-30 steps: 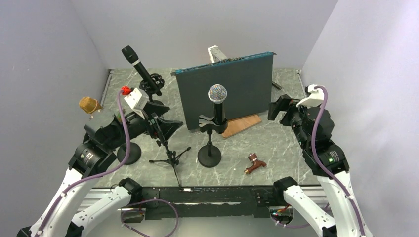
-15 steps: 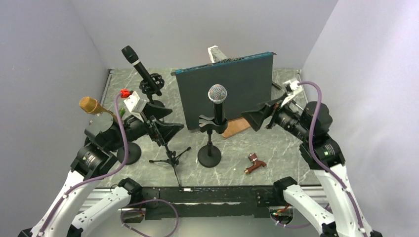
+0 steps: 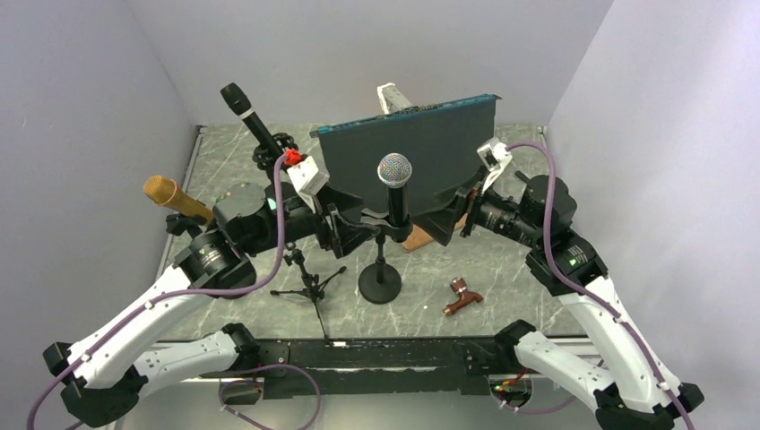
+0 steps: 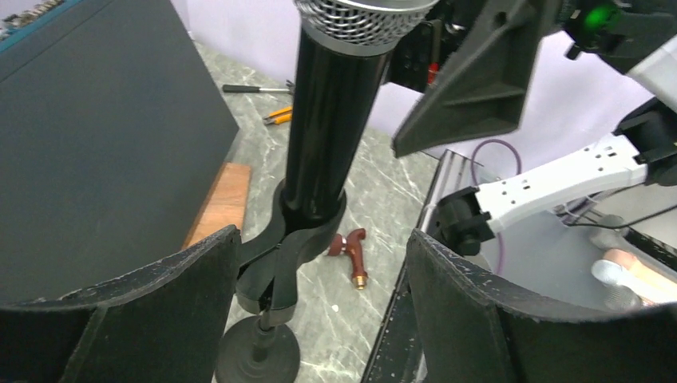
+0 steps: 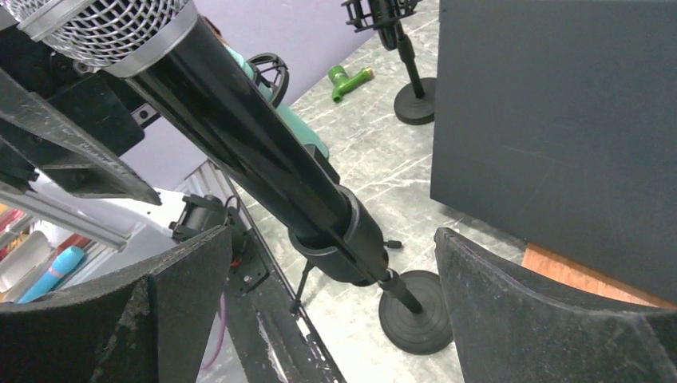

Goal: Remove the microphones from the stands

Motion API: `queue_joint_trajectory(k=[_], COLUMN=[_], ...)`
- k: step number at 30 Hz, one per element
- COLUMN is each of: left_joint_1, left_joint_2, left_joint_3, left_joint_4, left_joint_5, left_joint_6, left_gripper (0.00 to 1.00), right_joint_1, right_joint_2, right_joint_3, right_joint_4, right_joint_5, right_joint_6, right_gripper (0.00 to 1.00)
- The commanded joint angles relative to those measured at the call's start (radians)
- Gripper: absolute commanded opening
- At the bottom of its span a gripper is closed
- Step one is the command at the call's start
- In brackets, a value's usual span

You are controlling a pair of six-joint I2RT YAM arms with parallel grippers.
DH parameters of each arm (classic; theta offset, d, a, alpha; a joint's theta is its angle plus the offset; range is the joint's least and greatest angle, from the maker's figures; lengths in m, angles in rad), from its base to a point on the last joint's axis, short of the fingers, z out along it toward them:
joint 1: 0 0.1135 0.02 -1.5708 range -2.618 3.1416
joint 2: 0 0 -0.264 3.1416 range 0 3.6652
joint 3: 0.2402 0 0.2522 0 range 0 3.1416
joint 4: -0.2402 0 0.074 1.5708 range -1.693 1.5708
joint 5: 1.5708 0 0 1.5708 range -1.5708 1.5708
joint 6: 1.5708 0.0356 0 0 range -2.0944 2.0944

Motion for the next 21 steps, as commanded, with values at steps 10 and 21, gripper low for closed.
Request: queue_joint_trajectory(k=[10, 21], left_joint_1=[-0.016, -0.015], left_joint_2=[-0.054, -0.071], left_joint_3=[-0.043, -0.096], left_joint_4=[-0.036, -0.026], left_joint_5=[-0.168, -0.188], left_joint_6=[0.086, 0.067], left_gripper=[0.83, 0.78], right_joint_1=[0.598, 0.811], right_joint_2=[0.182, 0.332], right_joint_3=[0.234, 0.349], right_joint_4=[-0.128, -0.203], right_joint_5=[0.947, 1.435], right_joint_6=[-0.140, -0.166], right_gripper=[1.00, 0.89])
